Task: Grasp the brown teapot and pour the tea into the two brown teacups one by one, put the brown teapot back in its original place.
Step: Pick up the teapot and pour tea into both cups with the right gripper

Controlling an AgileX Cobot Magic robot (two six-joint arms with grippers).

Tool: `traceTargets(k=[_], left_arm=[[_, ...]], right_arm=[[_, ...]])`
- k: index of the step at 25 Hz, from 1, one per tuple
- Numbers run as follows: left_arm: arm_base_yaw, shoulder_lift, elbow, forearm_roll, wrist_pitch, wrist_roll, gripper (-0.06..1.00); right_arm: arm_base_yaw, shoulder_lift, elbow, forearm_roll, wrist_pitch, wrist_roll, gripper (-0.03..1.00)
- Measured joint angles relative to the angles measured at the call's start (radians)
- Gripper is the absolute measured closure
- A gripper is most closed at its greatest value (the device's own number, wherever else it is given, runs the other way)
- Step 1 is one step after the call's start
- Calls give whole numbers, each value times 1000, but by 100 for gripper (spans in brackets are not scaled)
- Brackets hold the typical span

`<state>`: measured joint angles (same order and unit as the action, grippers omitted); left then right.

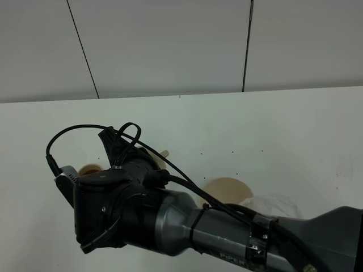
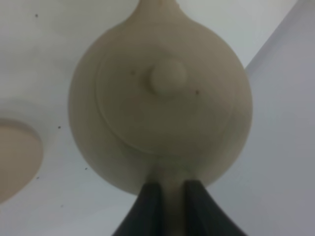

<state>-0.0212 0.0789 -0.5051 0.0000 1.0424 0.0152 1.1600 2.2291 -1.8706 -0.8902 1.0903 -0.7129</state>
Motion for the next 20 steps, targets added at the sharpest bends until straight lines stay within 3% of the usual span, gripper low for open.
traceTargets(k=[20], left_arm=[[0,0,0,0,0,0,71]], right_arm=[[12,0,0,-29,16,0,87]])
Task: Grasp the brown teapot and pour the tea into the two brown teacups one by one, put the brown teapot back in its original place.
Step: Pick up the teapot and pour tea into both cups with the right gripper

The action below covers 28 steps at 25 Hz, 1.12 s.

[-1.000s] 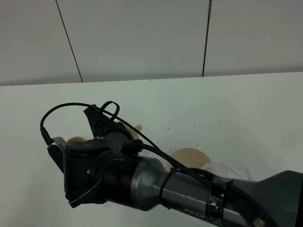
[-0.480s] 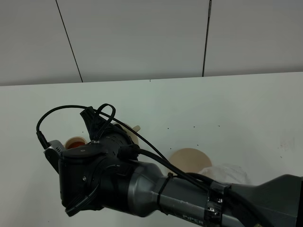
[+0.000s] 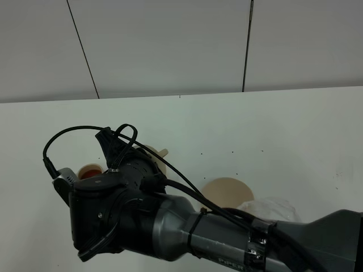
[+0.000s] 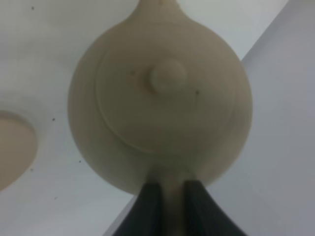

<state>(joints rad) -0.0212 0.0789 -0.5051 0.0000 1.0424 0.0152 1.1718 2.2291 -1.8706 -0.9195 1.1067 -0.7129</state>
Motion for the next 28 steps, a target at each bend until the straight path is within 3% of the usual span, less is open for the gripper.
traceTargets(k=[28], left_arm=[[0,0,0,0,0,0,71]], right_arm=[[29,1,0,-21,16,0,87]])
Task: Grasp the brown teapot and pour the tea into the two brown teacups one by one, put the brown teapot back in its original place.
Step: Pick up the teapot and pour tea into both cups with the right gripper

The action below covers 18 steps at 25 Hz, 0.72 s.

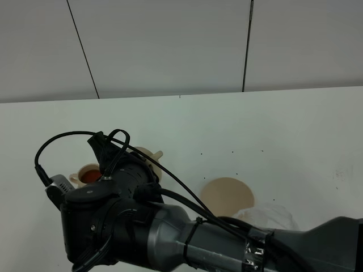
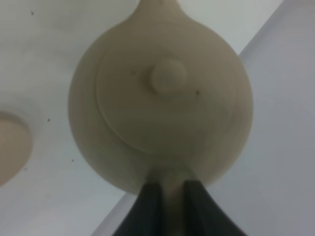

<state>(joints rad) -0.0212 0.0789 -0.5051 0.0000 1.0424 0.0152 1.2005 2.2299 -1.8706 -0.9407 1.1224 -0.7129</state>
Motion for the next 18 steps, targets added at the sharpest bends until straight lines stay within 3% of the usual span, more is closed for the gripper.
traceTargets(k=[18], left_arm=[[0,0,0,0,0,0,71]], right_arm=[[2,15,-2,0,-8,3,87]])
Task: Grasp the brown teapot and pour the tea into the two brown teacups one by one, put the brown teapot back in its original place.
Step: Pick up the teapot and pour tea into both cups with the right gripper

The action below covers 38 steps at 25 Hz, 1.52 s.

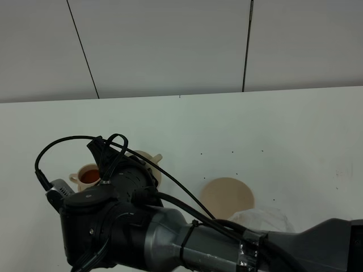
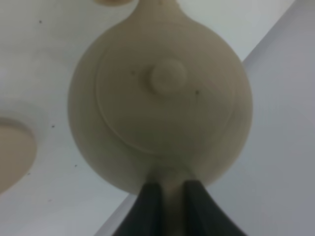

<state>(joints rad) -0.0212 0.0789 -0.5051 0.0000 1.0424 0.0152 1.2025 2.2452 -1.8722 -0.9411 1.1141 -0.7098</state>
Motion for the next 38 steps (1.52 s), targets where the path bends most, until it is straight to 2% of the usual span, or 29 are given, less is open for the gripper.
traceTargets(k=[38], left_arm=[[0,0,0,0,0,0,71]], right_arm=[[0,0,0,-2,0,22,87]])
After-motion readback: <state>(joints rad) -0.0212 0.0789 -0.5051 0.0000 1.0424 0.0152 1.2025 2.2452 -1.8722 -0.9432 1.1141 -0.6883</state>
